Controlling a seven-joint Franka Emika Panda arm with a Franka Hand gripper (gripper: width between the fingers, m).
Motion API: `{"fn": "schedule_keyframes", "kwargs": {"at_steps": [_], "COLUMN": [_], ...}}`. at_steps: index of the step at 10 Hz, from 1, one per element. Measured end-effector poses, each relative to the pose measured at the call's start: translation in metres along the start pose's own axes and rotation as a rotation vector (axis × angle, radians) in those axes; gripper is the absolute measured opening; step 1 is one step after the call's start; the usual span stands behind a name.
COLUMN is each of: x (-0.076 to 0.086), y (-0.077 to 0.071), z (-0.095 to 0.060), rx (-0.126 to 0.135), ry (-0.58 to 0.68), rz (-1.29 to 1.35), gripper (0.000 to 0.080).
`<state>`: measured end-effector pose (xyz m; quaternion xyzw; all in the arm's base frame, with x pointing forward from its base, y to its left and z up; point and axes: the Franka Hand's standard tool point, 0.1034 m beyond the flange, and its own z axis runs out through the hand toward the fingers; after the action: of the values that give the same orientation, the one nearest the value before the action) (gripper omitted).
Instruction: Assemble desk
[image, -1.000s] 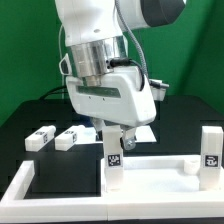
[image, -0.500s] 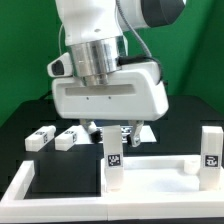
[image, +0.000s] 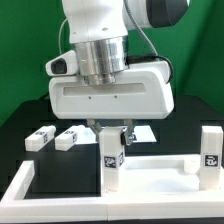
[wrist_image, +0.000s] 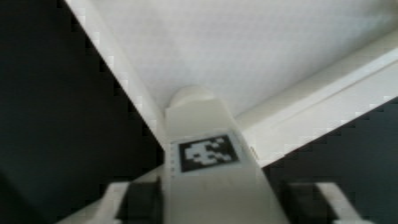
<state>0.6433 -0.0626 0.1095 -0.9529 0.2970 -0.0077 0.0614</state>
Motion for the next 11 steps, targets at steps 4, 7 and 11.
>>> {"fn": "schedule_keyframes", "kwargs": {"at_steps": [4,7,11], "x": [-0.002,-0.006,0.0], "y": [-0.006,-0.012,-0.014], "z": [-0.003,-0.003,-0.004], "rx": [-0.006,-0.001,0.039], "ry": [-0.011,-0.074,-0.086], "rz": [0.449,0.936,1.094], "gripper": [0.0294,0.0293,0.0293]}}
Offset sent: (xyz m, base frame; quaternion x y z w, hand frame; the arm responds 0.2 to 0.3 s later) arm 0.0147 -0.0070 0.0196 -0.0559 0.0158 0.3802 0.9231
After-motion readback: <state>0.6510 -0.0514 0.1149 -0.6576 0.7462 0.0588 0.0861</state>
